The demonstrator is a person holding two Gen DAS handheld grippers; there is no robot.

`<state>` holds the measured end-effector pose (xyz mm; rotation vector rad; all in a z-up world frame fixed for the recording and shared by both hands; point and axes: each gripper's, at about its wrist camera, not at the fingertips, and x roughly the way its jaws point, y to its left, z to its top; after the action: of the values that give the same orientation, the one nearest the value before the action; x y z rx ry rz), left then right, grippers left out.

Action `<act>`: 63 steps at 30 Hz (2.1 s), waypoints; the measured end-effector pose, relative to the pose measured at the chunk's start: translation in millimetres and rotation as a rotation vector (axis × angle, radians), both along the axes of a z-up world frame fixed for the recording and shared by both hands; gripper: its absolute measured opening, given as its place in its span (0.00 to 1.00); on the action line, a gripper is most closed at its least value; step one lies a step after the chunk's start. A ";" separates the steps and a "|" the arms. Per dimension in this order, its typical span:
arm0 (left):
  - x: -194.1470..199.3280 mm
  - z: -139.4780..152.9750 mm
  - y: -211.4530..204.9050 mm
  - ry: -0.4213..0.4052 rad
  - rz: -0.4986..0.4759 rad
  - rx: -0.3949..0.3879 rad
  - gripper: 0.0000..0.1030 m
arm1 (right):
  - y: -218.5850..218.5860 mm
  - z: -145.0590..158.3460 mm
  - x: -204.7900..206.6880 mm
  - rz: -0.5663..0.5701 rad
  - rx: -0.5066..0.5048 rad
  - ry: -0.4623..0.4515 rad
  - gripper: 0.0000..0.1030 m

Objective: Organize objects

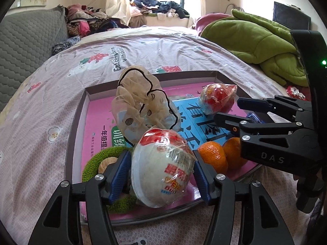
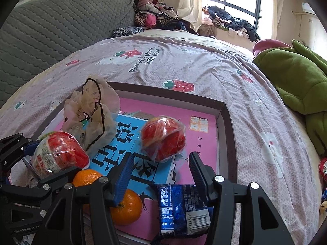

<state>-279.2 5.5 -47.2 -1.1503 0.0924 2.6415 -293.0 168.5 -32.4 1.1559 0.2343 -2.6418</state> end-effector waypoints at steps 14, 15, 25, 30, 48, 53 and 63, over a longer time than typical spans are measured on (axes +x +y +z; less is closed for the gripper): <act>6.4 11.6 -3.5 0.026 0.009 0.013 0.69 | 4.5 20.2 11.3 -0.005 -0.033 0.024 0.54; 6.6 12.4 -2.9 0.027 0.009 0.016 0.69 | 4.2 21.1 12.1 -0.006 -0.033 0.026 0.54; 17.8 29.6 -1.4 0.079 0.013 0.007 0.69 | 7.3 31.9 20.7 -0.011 -0.071 0.034 0.55; 23.1 36.2 -2.6 0.087 0.022 0.010 0.70 | 10.9 38.1 24.9 -0.020 -0.099 0.036 0.56; 45.7 56.1 -4.2 0.091 0.062 0.014 0.74 | 14.9 61.9 52.1 -0.023 -0.157 0.065 0.62; 52.7 63.7 -5.8 0.106 0.095 0.008 0.74 | 18.1 70.3 62.0 -0.033 -0.179 0.091 0.68; 70.2 84.7 -14.9 0.132 0.136 0.012 0.74 | 25.7 92.6 81.6 -0.032 -0.232 0.144 0.69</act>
<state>-209.1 -9.4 37.5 -1.0108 0.0238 2.8320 -211.3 194.3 60.3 0.9055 -0.0653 -2.6954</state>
